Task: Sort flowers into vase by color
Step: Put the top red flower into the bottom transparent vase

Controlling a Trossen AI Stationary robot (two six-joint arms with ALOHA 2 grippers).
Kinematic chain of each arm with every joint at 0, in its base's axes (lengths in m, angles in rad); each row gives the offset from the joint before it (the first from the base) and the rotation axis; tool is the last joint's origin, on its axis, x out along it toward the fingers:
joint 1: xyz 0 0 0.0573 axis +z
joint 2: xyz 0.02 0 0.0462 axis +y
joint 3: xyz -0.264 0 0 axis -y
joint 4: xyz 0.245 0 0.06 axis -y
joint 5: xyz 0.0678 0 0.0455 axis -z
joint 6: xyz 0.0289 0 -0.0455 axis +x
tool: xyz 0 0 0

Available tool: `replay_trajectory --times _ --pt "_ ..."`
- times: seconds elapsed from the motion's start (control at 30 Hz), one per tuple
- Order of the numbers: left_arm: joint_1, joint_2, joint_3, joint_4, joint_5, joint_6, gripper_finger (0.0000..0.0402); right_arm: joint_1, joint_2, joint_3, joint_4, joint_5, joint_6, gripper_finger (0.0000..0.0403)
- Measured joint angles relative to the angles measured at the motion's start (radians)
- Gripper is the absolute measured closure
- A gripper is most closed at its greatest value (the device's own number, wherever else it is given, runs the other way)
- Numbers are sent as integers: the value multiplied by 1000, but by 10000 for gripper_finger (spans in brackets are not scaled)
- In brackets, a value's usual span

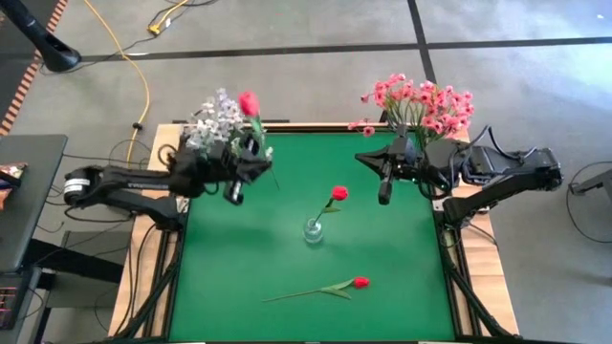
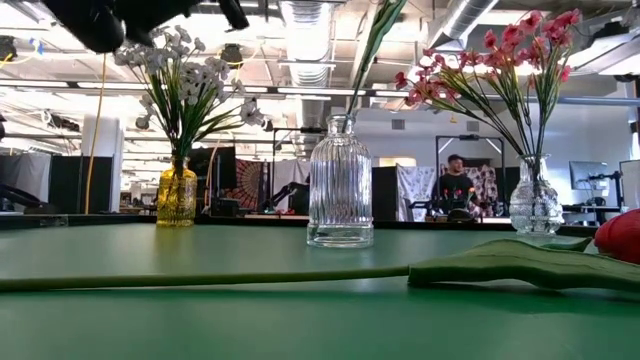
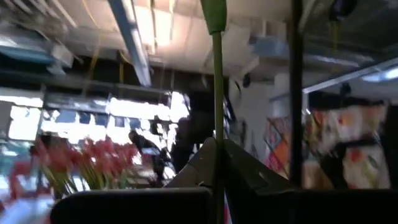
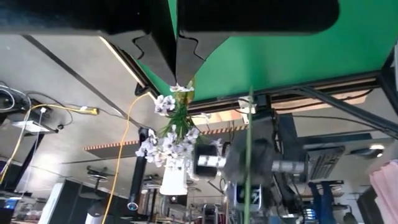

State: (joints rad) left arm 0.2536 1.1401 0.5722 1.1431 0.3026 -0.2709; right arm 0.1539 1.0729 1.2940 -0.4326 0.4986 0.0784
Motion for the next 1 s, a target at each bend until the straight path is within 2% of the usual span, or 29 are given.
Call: replay_trajectory --times 0.1,0.27,0.47,0.63,0.73,1.0 --pt "-36 42 -60 63 -5 24 401 -2 0 0 0 0 -2 374" --pt "-100 158 -53 81 -31 42 401 -7 0 0 -1 -3 -9 372" --pt "-165 331 -22 258 -96 18 401 -3 0 0 -18 -7 -27 373" --pt "-216 458 -16 419 -160 -3 401 -4 0 0 -41 -60 -26 372" --pt "-237 512 -11 417 -207 2 401 -4 0 0 -43 -85 -26 374" --pt "-280 617 82 419 -245 91 401 -4 0 0 -64 -110 -61 372"
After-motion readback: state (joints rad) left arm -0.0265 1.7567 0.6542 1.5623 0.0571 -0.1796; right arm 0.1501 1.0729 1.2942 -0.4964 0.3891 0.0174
